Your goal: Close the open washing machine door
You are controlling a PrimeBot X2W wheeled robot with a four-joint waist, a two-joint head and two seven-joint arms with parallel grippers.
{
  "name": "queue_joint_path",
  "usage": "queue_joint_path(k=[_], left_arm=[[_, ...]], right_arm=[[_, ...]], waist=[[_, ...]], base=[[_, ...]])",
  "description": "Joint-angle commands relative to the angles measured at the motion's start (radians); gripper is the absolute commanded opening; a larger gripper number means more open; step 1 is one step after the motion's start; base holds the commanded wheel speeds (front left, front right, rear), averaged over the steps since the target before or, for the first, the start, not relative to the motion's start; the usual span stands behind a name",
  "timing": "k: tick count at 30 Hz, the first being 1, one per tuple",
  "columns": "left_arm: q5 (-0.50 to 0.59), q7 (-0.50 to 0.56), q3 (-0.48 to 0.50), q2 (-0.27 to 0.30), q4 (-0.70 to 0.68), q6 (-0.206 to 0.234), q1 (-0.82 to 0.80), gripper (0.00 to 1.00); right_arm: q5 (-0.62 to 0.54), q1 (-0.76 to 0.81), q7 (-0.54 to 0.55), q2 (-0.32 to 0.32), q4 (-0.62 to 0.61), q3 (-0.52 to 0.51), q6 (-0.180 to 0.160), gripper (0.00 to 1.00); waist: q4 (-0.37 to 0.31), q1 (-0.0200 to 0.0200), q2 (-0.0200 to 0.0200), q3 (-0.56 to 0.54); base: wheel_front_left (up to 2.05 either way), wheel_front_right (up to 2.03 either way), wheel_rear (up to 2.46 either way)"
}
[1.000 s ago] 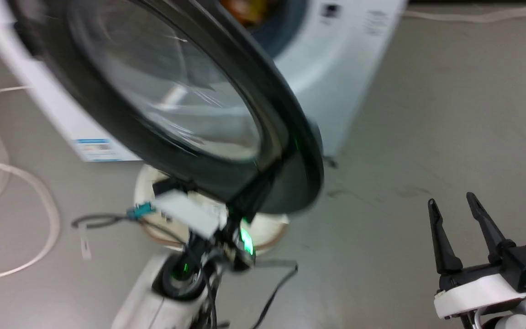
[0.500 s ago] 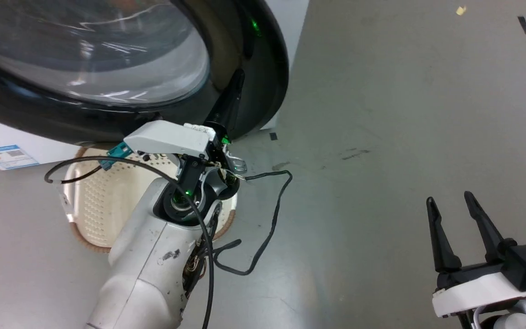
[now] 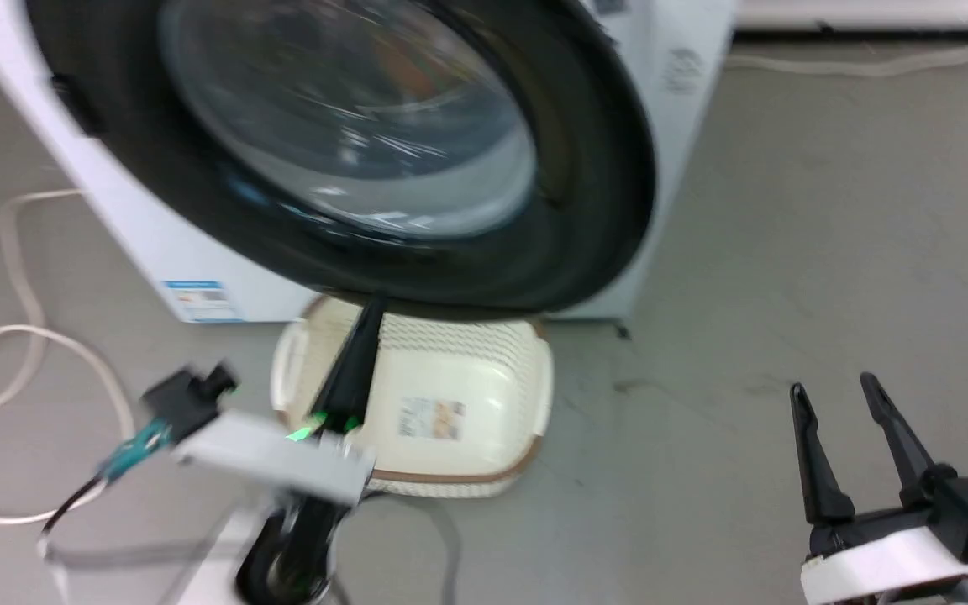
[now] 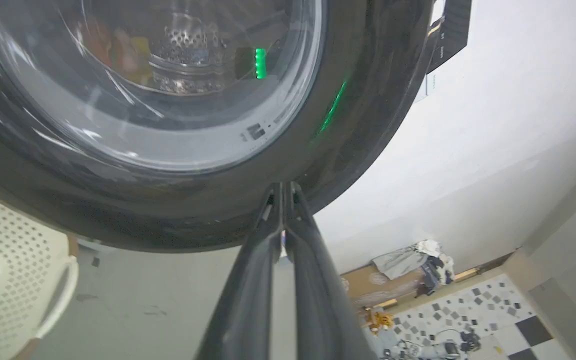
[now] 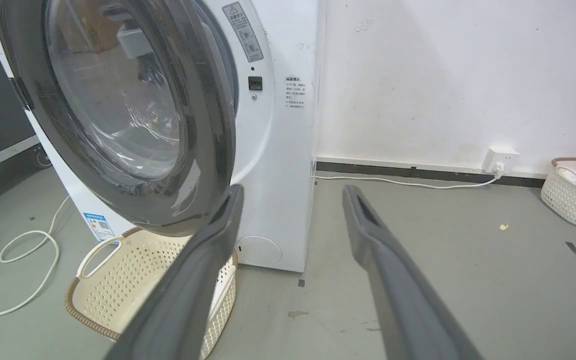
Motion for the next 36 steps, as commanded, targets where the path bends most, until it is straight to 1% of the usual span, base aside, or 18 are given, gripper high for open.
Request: queue_joint_path(k=[1, 2, 3, 4, 5, 6, 7, 8, 9, 10, 11, 13, 17, 21, 23, 24, 30, 36], left_arm=[[0.018, -0.005, 0.001, 0.006, -0.006, -0.004, 0.012, 1.0], [0.157, -0.02, 0.026, 0.041, -0.018, -0.004, 0.063, 1.0], [0.226, -0.022, 0.074, 0.037, -0.03, -0.004, 0.088, 1.0], [0.226, -0.022, 0.074, 0.037, -0.03, -0.004, 0.088, 1.0], [0.409, -0.022, 0.167, 0.023, -0.06, -0.004, 0.142, 1.0], [0.409, -0.022, 0.167, 0.023, -0.06, -0.004, 0.142, 1.0], [0.504, -0.023, 0.202, 0.013, -0.075, -0.001, 0.17, 1.0], [0.68, -0.023, 0.253, -0.015, -0.108, 0.009, 0.22, 1.0], [0.68, -0.023, 0.253, -0.015, -0.108, 0.009, 0.22, 1.0], [0.82, -0.023, 0.297, -0.051, -0.135, 0.026, 0.264, 1.0], [0.82, -0.023, 0.297, -0.051, -0.135, 0.026, 0.264, 1.0], [1.0, -0.023, 0.341, -0.089, -0.153, 0.063, 0.317, 1.0], [1.118, -0.023, 0.36, -0.119, -0.151, 0.097, 0.354, 1.0], [1.235, -0.023, 0.336, -0.125, -0.128, 0.103, 0.362, 1.0], [1.265, -0.023, 0.325, -0.13, -0.123, 0.103, 0.352, 1.0], [1.274, -0.023, 0.321, -0.134, -0.124, 0.103, 0.345, 1.0], [1.294, -0.023, 0.303, -0.164, -0.136, 0.102, 0.292, 1.0], [1.287, -0.023, 0.286, -0.188, -0.145, 0.103, 0.244, 1.0]], right_arm=[[-0.007, 0.009, -0.005, 0.0, -0.005, 0.001, -0.001, 1.0], [-0.008, 0.02, -0.005, 0.0, -0.013, 0.001, -0.001, 1.0], [-0.009, 0.025, -0.005, 0.0, -0.018, 0.001, -0.001, 1.0], [-0.009, 0.025, -0.005, 0.0, -0.018, 0.001, -0.001, 1.0], [-0.011, 0.034, -0.005, 0.0, -0.029, 0.007, -0.001, 1.0], [-0.011, 0.034, -0.005, 0.0, -0.029, 0.007, -0.001, 1.0], [-0.014, 0.038, -0.005, 0.0, -0.035, 0.012, -0.001, 1.0], [-0.017, 0.045, -0.005, 0.0, -0.045, 0.025, -0.001, 1.0], [-0.017, 0.045, -0.005, 0.0, -0.045, 0.025, -0.001, 1.0], [-0.023, 0.052, -0.005, 0.0, -0.052, 0.04, -0.001, 1.0], [-0.023, 0.052, -0.005, 0.0, -0.052, 0.04, -0.001, 1.0], [-0.029, 0.062, -0.005, 0.0, -0.061, 0.051, -0.001, 1.0], [-0.041, 0.068, -0.005, 0.0, -0.067, 0.063, -0.001, 1.0], [-0.057, 0.068, -0.005, -0.003, -0.072, 0.088, -0.001, 1.0], [-0.064, 0.059, -0.005, -0.013, -0.073, 0.105, -0.001, 0.22], [-0.068, 0.05, -0.005, -0.022, -0.073, 0.114, -0.001, 0.0], [-0.042, -0.084, 0.003, -0.11, -0.05, 0.176, -0.001, 0.0], [0.018, -0.315, 0.089, -0.272, 0.009, 0.272, -0.001, 0.0]], waist=[[0.063, 0.0002, 0.0, -0.057], [0.092, 0.0002, 0.0, -0.073], [0.105, 0.0002, 0.0, -0.079], [0.105, 0.0002, 0.0, -0.079], [0.127, 0.0002, 0.0, -0.086], [0.127, 0.0002, 0.0, -0.086], [0.134, 0.0002, 0.0, -0.09], [0.147, 0.0002, 0.0, -0.094], [0.147, 0.0002, 0.0, -0.094], [0.156, 0.0002, 0.0, -0.097], [0.156, 0.0002, 0.0, -0.097], [0.164, 0.0002, 0.0, -0.098], [0.175, 0.0002, 0.0, -0.091], [0.194, 0.0002, 0.0, -0.066], [0.204, 0.0002, 0.0, -0.045], [0.21, 0.0002, 0.0, -0.029], [0.248, 0.0002, 0.0, 0.083], [0.283, 0.0002, 0.0, 0.195]], base=[[0.0, 0.0, 0.0], [0.0, 0.0, 0.0], [0.0, 0.0, 0.0], [0.0, 0.0, 0.0], [0.0, 0.0, 0.0], [0.0, 0.0, 0.0], [0.0, 0.0, 0.0], [0.0, 0.0, 0.0], [0.0, 0.0, 0.0], [0.0, 0.0, 0.0], [0.0, 0.0, 0.0], [0.0, 0.0, 0.0], [0.0, 0.0, 0.0], [0.0, 0.0, 0.0], [0.0, 0.0, 0.0], [0.0, 0.0, 0.0], [0.0, 0.0, 0.0], [0.0, 0.0, 0.0]])
